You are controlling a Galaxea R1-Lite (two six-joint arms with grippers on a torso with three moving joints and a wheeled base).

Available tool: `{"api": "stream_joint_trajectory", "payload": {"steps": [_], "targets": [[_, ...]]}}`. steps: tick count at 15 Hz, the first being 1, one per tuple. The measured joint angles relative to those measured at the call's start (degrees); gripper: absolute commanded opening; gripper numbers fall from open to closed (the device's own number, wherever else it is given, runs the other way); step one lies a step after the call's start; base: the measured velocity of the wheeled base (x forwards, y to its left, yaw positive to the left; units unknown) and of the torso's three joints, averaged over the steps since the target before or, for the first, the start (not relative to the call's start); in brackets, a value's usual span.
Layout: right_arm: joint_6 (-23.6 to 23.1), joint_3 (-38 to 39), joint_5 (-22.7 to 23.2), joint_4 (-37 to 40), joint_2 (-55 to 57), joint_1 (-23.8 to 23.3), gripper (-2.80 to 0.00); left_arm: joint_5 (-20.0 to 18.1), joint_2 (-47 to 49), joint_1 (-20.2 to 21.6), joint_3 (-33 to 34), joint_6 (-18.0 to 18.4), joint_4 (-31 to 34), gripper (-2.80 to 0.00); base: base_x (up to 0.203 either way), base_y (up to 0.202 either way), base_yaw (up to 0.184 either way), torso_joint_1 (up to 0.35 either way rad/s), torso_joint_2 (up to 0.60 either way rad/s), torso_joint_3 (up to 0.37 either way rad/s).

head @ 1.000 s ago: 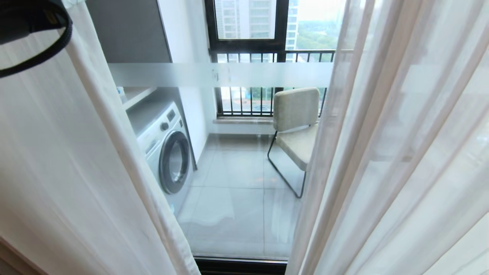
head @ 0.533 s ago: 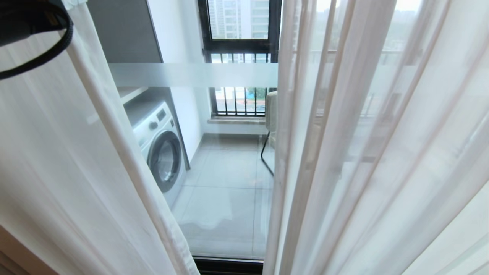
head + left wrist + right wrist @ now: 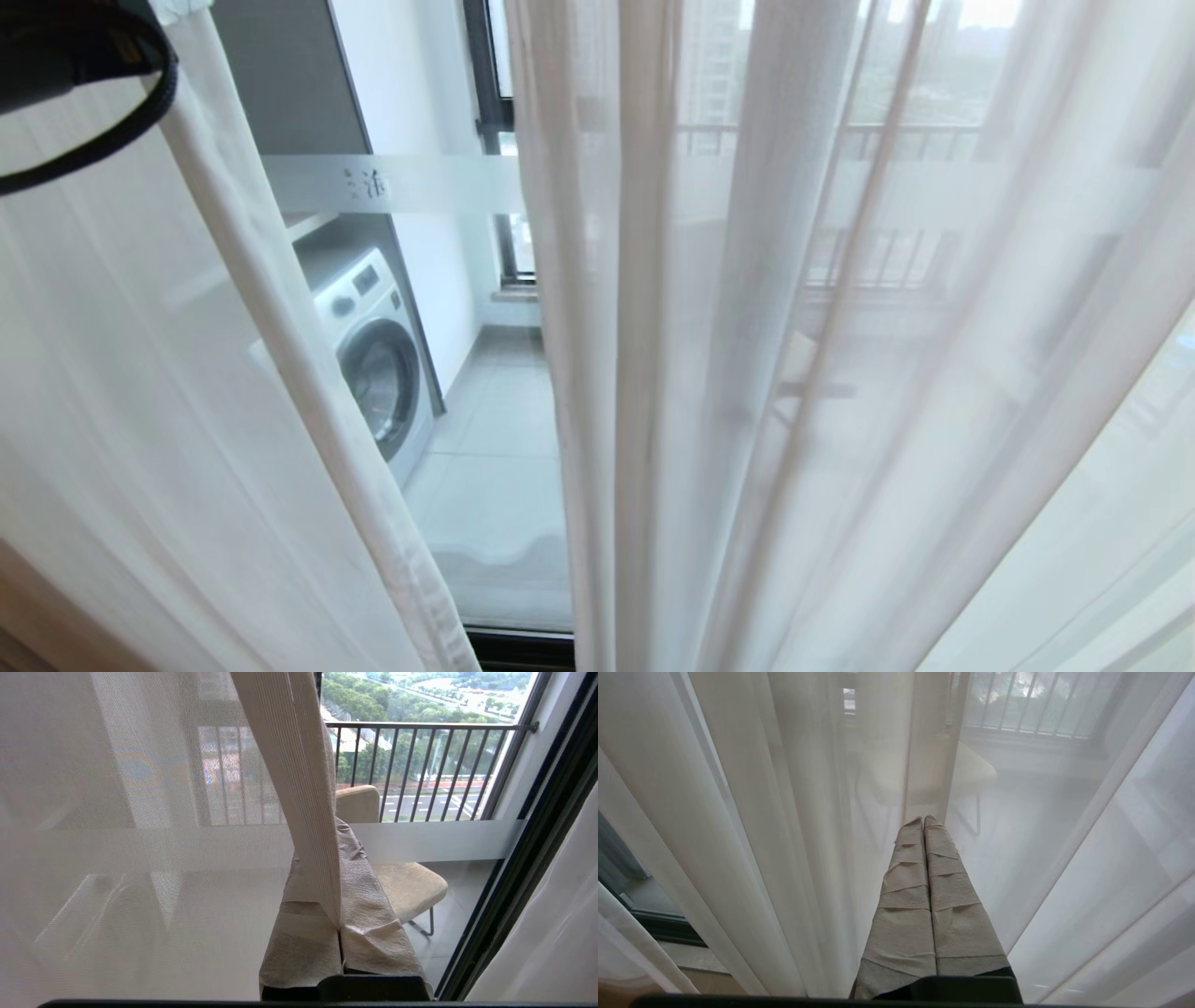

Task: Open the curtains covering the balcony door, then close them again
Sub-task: Close the inner curtains on both sides

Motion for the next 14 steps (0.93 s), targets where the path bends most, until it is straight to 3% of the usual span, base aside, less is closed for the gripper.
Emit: {"api": "stream_joint_trajectory", "payload": {"steps": [14], "targets": [[-0.02,0.0,0.03,0.02,-0.02,0.0,-2.8,0.02,-0.63,-0.07,0.44,0.0,0.11,-2.8,0.0,-0.19,0.002,0.002,0.0,0.001]]}}
